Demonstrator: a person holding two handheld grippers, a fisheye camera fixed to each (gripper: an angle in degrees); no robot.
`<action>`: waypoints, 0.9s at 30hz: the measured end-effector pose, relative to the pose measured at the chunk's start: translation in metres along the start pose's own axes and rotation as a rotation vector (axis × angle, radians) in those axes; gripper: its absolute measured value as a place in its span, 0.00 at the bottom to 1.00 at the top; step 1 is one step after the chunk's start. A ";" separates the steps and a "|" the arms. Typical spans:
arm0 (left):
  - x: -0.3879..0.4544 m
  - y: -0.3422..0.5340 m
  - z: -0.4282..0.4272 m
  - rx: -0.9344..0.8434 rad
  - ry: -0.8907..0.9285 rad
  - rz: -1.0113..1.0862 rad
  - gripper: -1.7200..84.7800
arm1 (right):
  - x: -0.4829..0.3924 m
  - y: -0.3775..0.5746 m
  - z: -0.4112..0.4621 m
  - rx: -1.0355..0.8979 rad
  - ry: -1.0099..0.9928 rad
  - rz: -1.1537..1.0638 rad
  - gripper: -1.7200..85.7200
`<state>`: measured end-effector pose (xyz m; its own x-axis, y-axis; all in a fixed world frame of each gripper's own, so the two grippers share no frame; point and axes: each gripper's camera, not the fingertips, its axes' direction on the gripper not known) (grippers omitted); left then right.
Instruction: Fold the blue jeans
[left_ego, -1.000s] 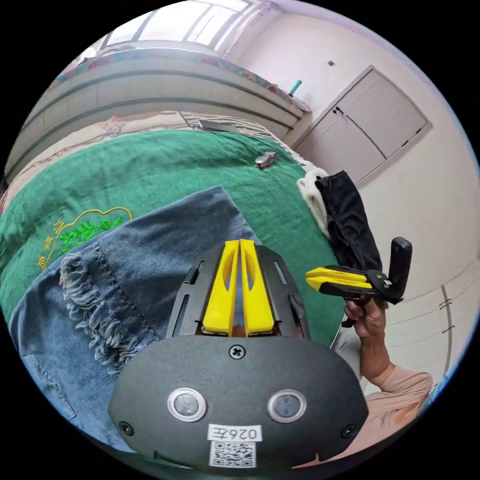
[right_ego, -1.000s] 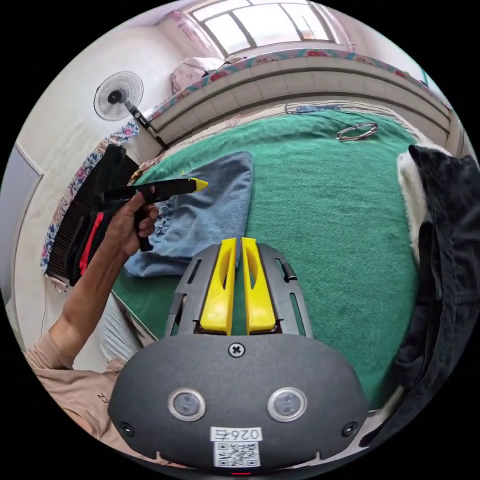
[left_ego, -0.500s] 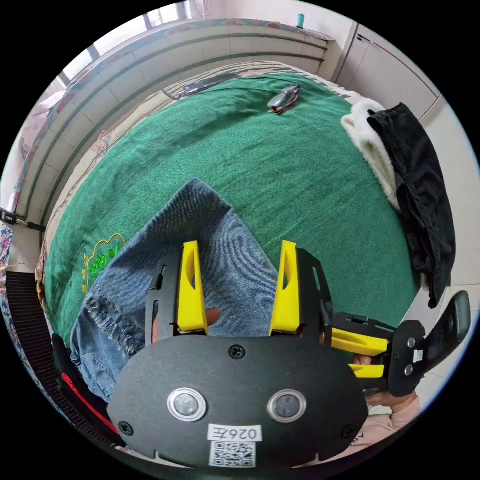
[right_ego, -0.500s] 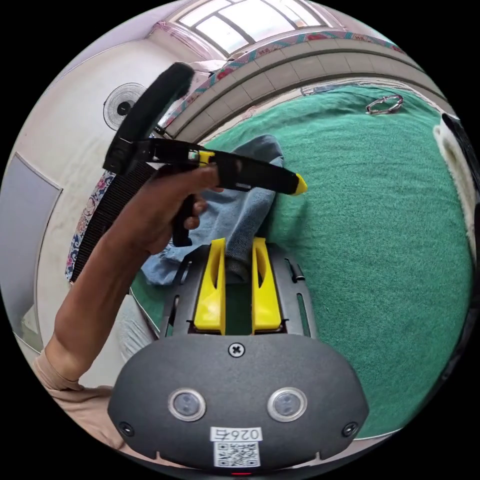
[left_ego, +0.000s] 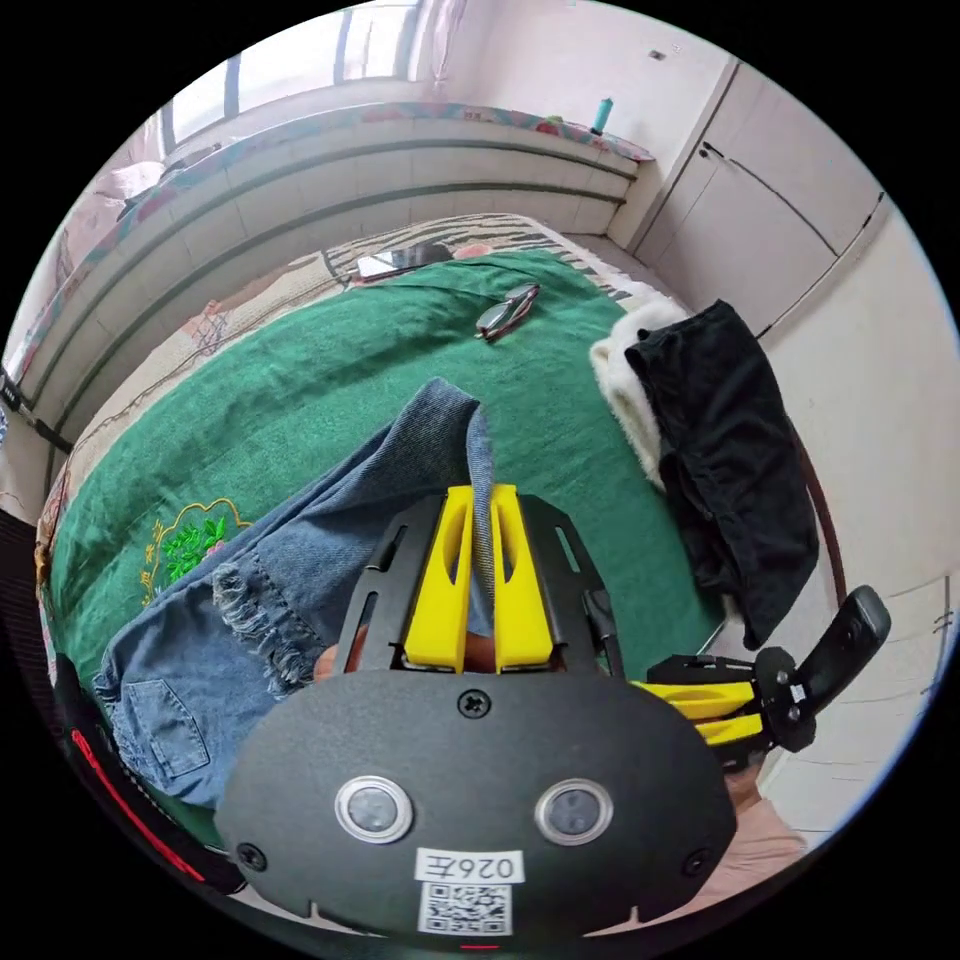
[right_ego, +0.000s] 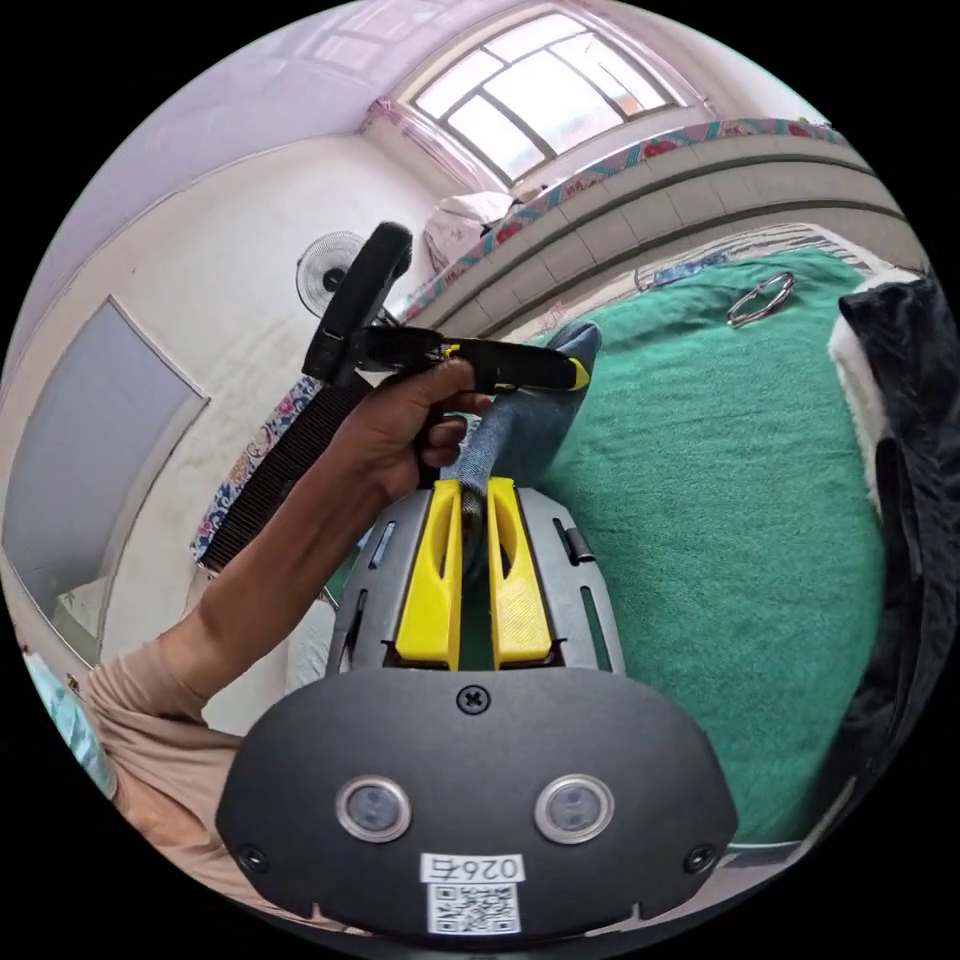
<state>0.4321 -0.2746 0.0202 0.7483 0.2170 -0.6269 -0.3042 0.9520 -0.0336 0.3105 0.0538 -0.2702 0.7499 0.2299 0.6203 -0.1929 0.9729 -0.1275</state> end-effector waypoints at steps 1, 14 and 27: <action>0.004 0.000 -0.011 0.017 0.036 0.019 0.03 | -0.002 0.004 -0.010 0.025 -0.007 -0.006 0.02; -0.144 0.041 -0.216 0.174 0.441 0.017 0.03 | -0.153 0.014 0.006 0.139 0.145 -0.352 0.02; -0.439 0.178 -0.298 0.102 0.260 -0.325 0.03 | -0.222 -0.004 0.249 -0.262 0.182 -0.564 0.02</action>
<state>-0.1264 -0.2646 0.0577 0.6183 -0.1473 -0.7721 -0.0074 0.9811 -0.1931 -0.0129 -0.0070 -0.2152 0.7903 -0.3405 0.5094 0.4060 0.9137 -0.0192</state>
